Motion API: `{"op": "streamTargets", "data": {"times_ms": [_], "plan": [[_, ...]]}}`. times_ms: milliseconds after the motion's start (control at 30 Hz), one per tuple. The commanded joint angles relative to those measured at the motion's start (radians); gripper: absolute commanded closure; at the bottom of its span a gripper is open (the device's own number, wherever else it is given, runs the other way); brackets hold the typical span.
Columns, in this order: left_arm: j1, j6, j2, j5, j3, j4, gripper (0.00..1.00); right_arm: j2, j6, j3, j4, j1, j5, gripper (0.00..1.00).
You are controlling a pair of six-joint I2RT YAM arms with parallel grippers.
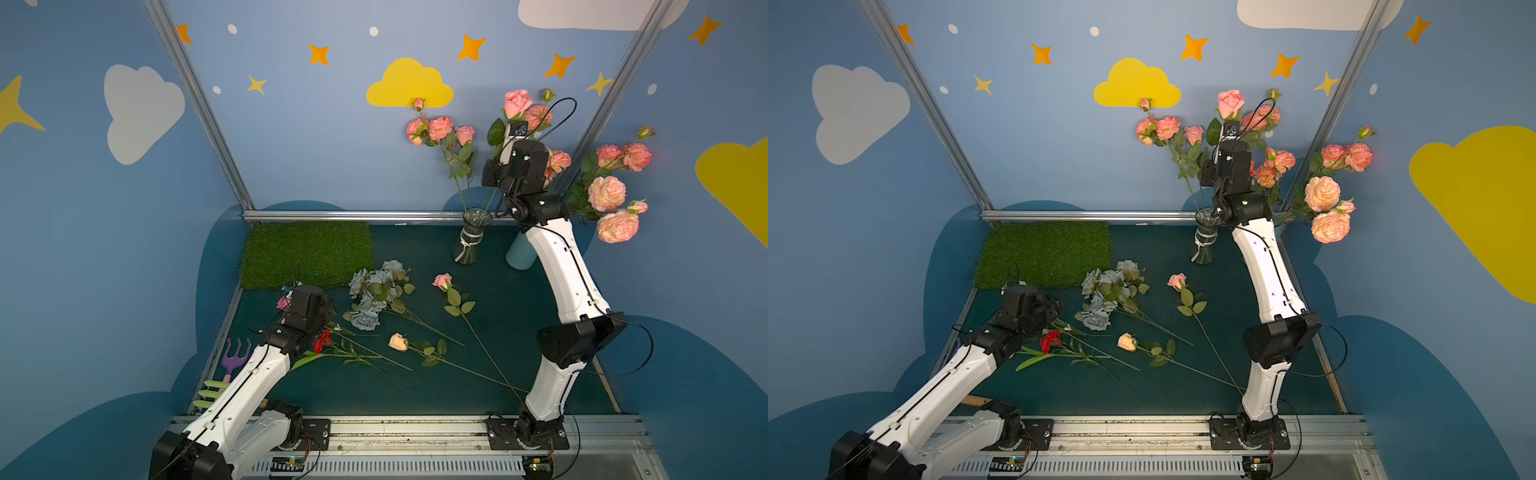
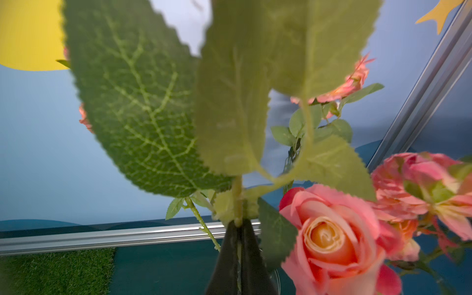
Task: Place the pink flowers into the vase
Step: Place the flower in the vase.
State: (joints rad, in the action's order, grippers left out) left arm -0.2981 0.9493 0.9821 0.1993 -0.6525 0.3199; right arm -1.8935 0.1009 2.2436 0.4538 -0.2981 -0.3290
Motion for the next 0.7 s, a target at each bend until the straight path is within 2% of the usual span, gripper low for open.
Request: {"op": "streamTargets", "data": {"times_ms": [0,167,267,333,367,467,667], "plan": [[-0.003,-0.007,0.003,0.009,-0.016,-0.007,0.38,-0.058,0.063,-0.015,0.048,0.018,0.043,1.00],[-0.003,-0.012,-0.003,0.005,-0.013,-0.012,0.38,-0.144,0.093,0.021,0.149,0.028,-0.002,0.98],[-0.002,-0.014,-0.003,0.006,-0.022,-0.002,0.38,-0.160,0.126,0.042,0.223,0.031,-0.018,0.74],[-0.003,-0.016,-0.004,0.001,-0.031,0.006,0.38,-0.153,0.150,0.060,0.288,0.030,-0.030,0.49],[-0.003,-0.020,-0.006,-0.003,-0.034,0.011,0.38,-0.143,0.156,0.064,0.320,0.029,-0.036,0.42],[-0.004,-0.020,-0.020,-0.006,-0.042,0.024,0.37,-0.079,0.170,0.008,0.383,0.014,-0.051,0.37],[-0.005,-0.021,-0.044,-0.012,-0.047,0.040,0.36,0.119,0.188,-0.266,0.436,-0.049,-0.067,0.35]]}}
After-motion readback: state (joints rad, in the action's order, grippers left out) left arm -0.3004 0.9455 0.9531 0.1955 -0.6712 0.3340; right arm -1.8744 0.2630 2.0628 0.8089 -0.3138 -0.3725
